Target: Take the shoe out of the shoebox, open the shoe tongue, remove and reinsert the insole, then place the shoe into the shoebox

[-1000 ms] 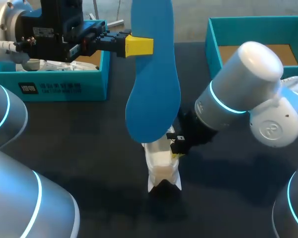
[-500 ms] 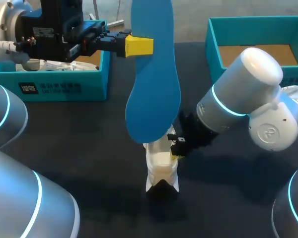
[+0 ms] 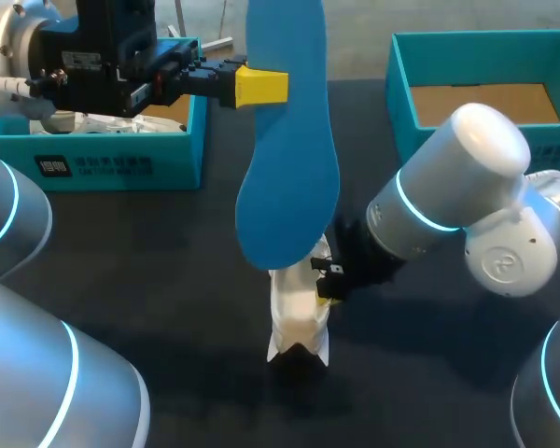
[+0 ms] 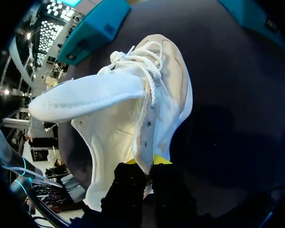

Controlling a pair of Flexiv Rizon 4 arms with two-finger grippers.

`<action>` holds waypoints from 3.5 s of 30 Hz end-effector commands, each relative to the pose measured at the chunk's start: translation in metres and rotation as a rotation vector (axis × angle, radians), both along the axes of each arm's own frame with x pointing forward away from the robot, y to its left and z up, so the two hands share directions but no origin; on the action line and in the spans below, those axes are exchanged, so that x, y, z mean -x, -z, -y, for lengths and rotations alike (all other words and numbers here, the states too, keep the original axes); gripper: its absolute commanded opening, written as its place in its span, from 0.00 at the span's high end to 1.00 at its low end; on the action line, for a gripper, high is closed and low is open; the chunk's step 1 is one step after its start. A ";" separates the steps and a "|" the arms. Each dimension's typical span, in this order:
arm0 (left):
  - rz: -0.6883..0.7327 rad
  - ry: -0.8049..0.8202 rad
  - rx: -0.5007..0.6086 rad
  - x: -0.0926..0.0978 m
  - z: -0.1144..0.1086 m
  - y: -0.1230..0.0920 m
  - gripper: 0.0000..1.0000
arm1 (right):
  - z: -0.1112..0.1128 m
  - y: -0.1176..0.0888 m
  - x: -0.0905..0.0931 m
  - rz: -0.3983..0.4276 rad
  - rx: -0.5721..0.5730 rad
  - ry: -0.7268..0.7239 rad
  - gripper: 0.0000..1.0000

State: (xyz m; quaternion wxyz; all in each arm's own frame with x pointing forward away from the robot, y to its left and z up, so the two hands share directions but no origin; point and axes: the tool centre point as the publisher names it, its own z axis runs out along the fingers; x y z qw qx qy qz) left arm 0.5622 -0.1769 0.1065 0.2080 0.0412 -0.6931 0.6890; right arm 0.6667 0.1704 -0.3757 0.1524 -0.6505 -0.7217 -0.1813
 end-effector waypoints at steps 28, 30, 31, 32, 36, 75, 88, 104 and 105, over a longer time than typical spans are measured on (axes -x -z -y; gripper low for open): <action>0.000 0.002 -0.003 -0.001 0.002 -0.001 1.00 | 0.016 -0.074 0.015 0.208 -0.353 -0.126 0.00; 0.000 0.002 -0.003 -0.001 0.002 -0.001 1.00 | 0.016 -0.074 0.015 0.208 -0.353 -0.126 0.00; 0.000 0.002 -0.003 -0.001 0.002 -0.001 1.00 | 0.016 -0.074 0.015 0.208 -0.353 -0.126 0.00; 0.000 0.002 -0.003 -0.001 0.002 -0.001 1.00 | 0.016 -0.074 0.015 0.208 -0.353 -0.126 0.00; 0.000 0.002 -0.003 -0.001 0.002 -0.001 1.00 | 0.016 -0.074 0.015 0.208 -0.353 -0.126 0.00; 0.000 0.002 -0.003 -0.001 0.002 -0.001 1.00 | 0.068 -0.166 -0.014 0.076 -0.553 0.015 0.00; 0.039 -0.006 0.008 -0.009 0.001 -0.001 1.00 | 0.068 -0.166 -0.014 0.076 -0.553 0.015 0.00; 0.654 -0.039 0.064 -0.036 -0.008 0.018 1.00 | 0.068 -0.166 -0.014 0.076 -0.553 0.015 0.00; 0.710 -0.041 0.066 -0.037 -0.008 0.019 1.00 | 0.068 -0.166 -0.014 0.076 -0.553 0.015 0.00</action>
